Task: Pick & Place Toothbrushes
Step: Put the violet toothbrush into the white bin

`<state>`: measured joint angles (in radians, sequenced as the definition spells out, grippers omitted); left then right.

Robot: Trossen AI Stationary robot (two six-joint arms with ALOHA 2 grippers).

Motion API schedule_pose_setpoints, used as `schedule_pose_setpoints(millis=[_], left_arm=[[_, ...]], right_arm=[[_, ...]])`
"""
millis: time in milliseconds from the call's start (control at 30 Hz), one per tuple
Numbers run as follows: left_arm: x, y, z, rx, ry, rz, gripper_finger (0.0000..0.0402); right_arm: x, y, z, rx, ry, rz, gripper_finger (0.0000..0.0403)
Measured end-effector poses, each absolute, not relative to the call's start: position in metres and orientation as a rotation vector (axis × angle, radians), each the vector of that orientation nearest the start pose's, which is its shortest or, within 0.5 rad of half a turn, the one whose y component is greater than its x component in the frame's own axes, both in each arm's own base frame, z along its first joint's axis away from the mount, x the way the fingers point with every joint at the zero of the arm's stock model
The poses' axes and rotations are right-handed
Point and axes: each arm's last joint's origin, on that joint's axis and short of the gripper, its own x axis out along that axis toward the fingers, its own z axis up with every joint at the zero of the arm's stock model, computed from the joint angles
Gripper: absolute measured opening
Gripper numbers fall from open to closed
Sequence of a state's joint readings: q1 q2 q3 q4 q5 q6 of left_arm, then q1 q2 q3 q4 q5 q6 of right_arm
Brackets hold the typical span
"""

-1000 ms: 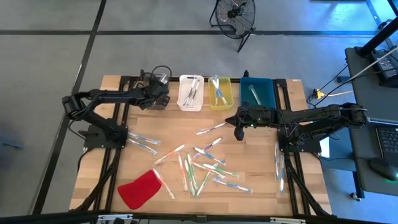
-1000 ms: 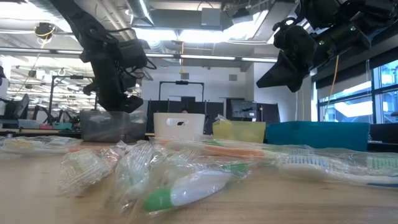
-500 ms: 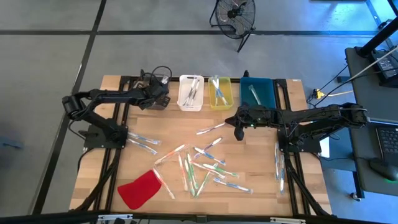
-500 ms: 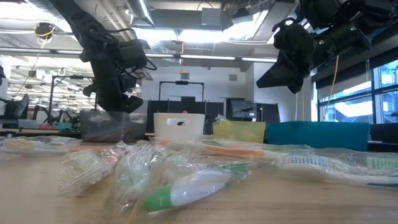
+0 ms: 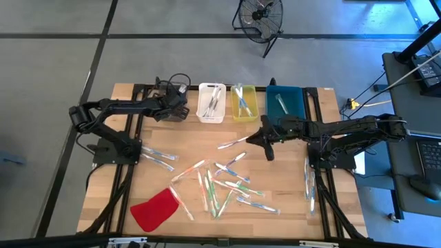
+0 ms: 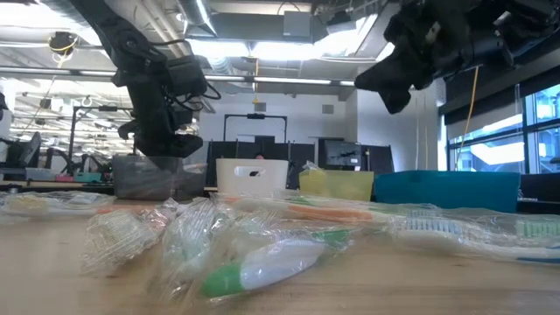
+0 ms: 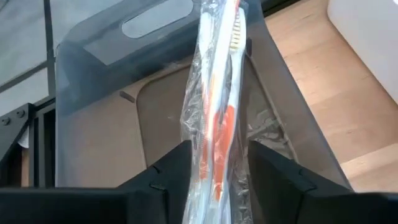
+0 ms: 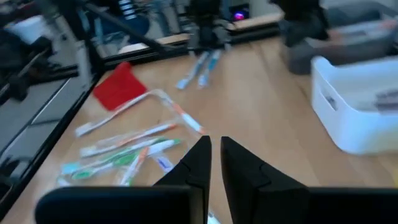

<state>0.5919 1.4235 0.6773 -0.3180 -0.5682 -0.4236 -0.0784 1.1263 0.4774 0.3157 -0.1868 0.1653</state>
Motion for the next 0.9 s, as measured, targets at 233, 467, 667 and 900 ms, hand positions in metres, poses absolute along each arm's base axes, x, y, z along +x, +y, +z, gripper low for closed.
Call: schedule_pose_setpoints(millis=[233, 467, 667, 900], left_arm=[[0.201, 0.154, 0.173, -0.358, 0.877, 1.254, 0.0206], [0.205, 0.156, 0.187, -0.326, 0.936, 1.233, 0.0230], [0.208, 0.152, 0.195, -0.305, 0.985, 1.203, 0.0224], [0.208, 0.134, 0.207, -0.310, 0.989, 1.111, 0.0212]], right_arm=[[0.228, -0.012, 0.210, 0.159, 0.338, 0.104, 0.0101], [0.234, -0.009, 0.218, 0.061, 0.344, 0.120, 0.0181], [0.247, -0.006, 0.228, -0.047, 0.453, 0.065, 0.0211], [0.258, -0.007, 0.224, -0.091, 0.619, 0.062, 0.0200]])
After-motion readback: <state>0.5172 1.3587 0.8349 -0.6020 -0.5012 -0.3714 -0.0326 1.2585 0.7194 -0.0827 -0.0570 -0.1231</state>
